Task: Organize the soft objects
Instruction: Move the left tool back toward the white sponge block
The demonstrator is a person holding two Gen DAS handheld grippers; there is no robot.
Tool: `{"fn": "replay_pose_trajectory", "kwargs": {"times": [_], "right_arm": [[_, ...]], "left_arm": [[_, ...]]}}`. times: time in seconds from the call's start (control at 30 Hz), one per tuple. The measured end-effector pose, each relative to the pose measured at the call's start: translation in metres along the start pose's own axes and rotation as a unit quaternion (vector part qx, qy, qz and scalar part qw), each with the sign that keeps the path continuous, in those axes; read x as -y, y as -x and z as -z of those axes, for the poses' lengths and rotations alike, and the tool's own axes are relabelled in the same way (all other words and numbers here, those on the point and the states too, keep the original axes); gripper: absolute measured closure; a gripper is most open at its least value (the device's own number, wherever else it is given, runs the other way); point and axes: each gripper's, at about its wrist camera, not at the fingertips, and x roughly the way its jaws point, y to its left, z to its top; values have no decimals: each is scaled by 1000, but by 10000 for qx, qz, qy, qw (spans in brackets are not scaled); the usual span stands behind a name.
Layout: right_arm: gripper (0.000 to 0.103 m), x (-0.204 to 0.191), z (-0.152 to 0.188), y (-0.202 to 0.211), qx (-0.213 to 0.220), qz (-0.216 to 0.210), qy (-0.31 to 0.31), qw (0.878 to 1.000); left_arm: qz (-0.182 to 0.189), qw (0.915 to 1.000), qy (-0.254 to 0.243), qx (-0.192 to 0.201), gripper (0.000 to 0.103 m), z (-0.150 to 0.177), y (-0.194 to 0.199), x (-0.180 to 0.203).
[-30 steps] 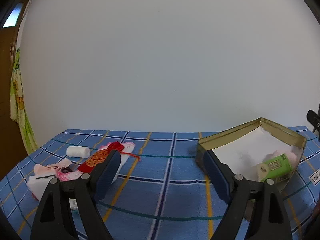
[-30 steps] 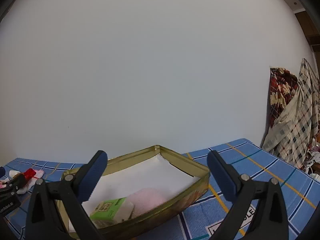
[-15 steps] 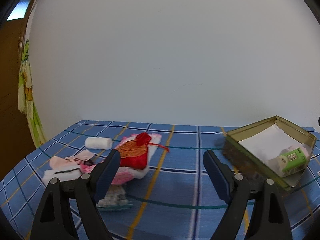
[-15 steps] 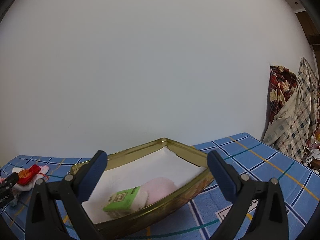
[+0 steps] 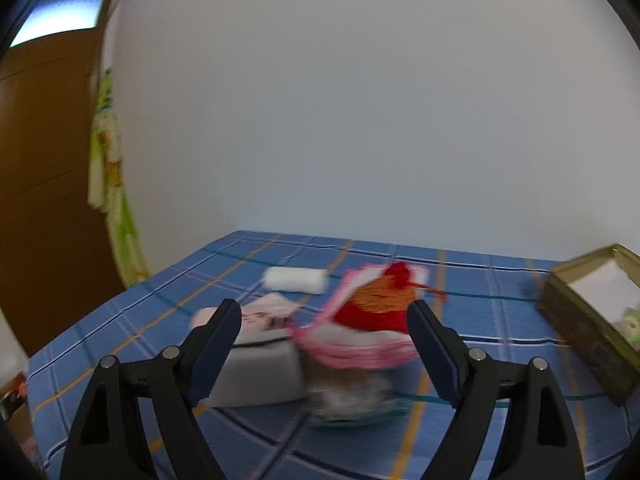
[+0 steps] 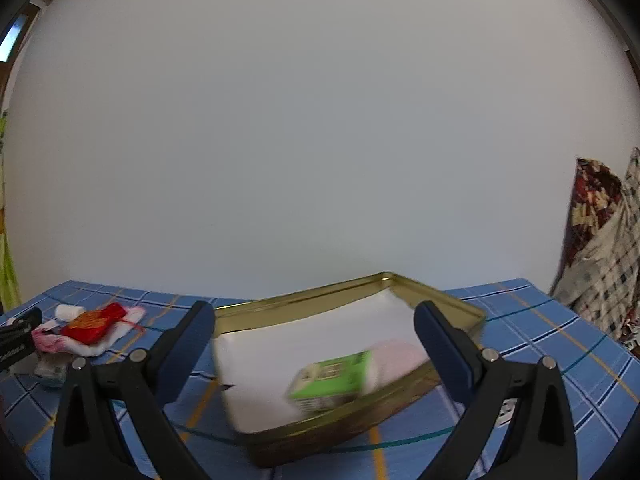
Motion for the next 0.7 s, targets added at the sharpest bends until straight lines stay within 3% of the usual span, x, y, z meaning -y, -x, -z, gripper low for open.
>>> {"fn": "replay_pose_trajectory", "kwargs": {"times": [0.17, 0.27, 0.53, 0.7], "right_arm": [[1, -28, 2, -2, -139, -401, -13, 9991], [1, -49, 3, -1, -154, -649, 118, 9977], [1, -89, 10, 7, -252, -1294, 440, 9903], [1, -89, 12, 12, -275, -1438, 552, 9877]], "left_arm": [[-611, 9972, 413, -145, 17, 5, -9, -34], [-763, 9945, 649, -320, 17, 7, -17, -49], [-437, 9824, 1241, -1328, 17, 13, -61, -71], [-363, 9817, 1263, -1377, 17, 11, -65, -72]]}}
